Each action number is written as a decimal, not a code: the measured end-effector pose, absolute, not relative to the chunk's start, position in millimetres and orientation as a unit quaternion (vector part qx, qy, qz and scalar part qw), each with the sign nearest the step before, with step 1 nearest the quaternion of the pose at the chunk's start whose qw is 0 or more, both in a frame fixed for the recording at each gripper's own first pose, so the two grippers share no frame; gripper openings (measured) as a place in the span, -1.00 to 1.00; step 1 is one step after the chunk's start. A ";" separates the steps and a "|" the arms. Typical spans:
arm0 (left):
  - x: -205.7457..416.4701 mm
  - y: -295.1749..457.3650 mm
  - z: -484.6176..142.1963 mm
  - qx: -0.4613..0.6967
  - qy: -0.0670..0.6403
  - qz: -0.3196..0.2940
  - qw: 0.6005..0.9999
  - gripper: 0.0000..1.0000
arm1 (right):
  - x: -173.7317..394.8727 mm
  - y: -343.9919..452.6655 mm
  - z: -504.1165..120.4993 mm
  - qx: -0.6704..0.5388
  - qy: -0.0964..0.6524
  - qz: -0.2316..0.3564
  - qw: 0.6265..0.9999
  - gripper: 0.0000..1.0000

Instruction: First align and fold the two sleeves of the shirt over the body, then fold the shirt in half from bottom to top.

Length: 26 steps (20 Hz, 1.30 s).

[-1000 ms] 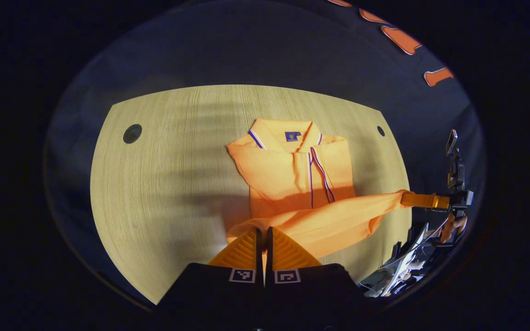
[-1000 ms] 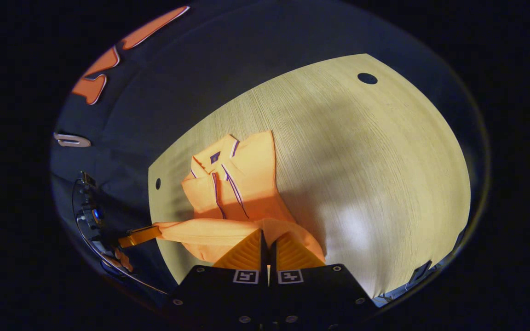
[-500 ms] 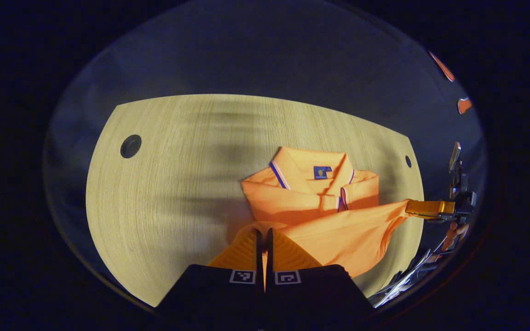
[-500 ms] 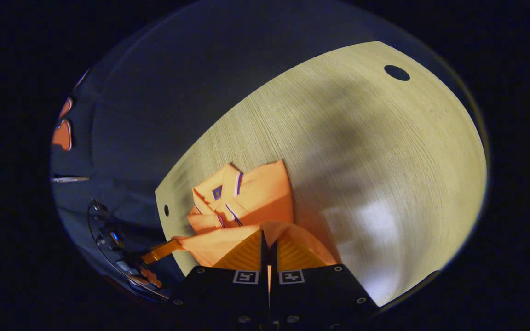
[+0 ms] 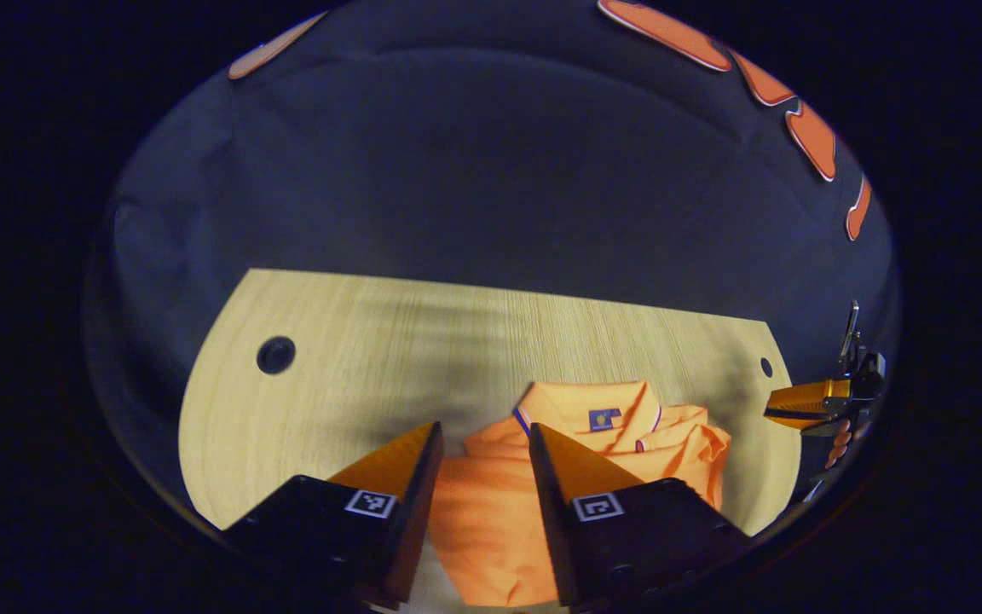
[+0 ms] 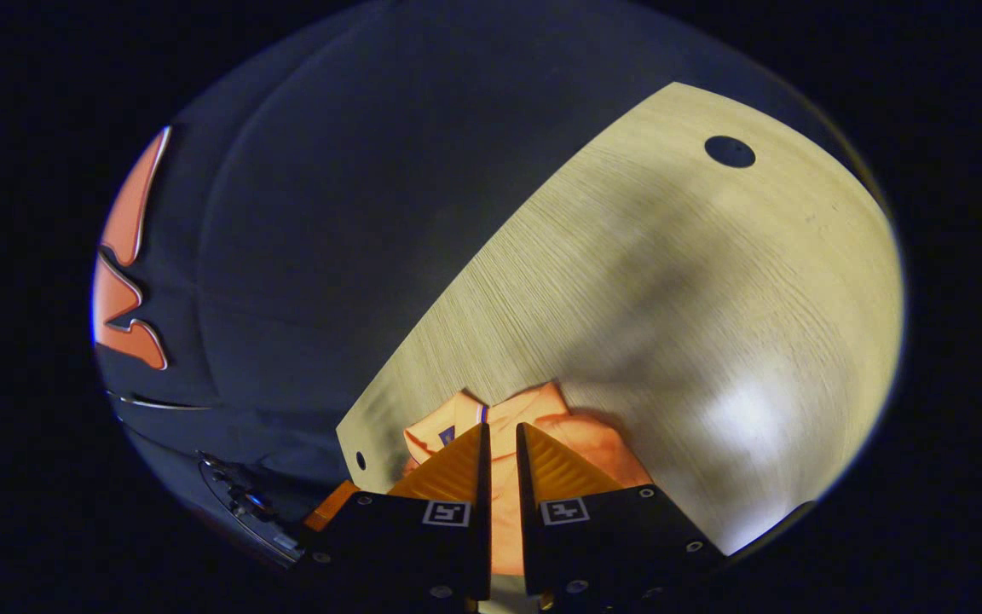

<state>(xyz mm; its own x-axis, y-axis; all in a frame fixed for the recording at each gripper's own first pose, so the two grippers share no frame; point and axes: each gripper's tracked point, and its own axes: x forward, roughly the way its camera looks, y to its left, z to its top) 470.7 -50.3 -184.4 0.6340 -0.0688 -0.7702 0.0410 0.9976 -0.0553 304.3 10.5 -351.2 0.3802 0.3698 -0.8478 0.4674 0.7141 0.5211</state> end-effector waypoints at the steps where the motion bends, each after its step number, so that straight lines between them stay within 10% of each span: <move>1: 466.8 -50.5 -177.7 -0.007 0.427 -0.028 0.904 0.43 | 305.9 9.5 -344.0 0.369 0.544 -0.028 0.753 -0.68; 4: 471.3 -55.6 -142.0 -0.025 0.378 -0.022 0.925 0.55 | 307.3 7.8 -314.0 0.335 0.504 -0.008 0.796 -0.55; 11: 434.2 -64.2 -44.6 -0.024 0.252 0.005 0.968 0.99 | 302.1 -6.8 -226.3 0.232 0.377 0.014 0.896 0.69; 26: 269.5 -104.6 68.1 -0.030 0.092 -0.020 0.995 0.96 | 212.4 0.4 -86.7 0.098 0.186 0.026 0.977 0.97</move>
<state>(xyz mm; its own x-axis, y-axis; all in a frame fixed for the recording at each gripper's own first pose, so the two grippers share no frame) 269.5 -104.6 68.1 0.9823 -0.0458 -0.1816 0.0350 0.9974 -0.0626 212.4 0.4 -86.7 0.9296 0.0876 -0.3581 -0.0144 0.9792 0.2022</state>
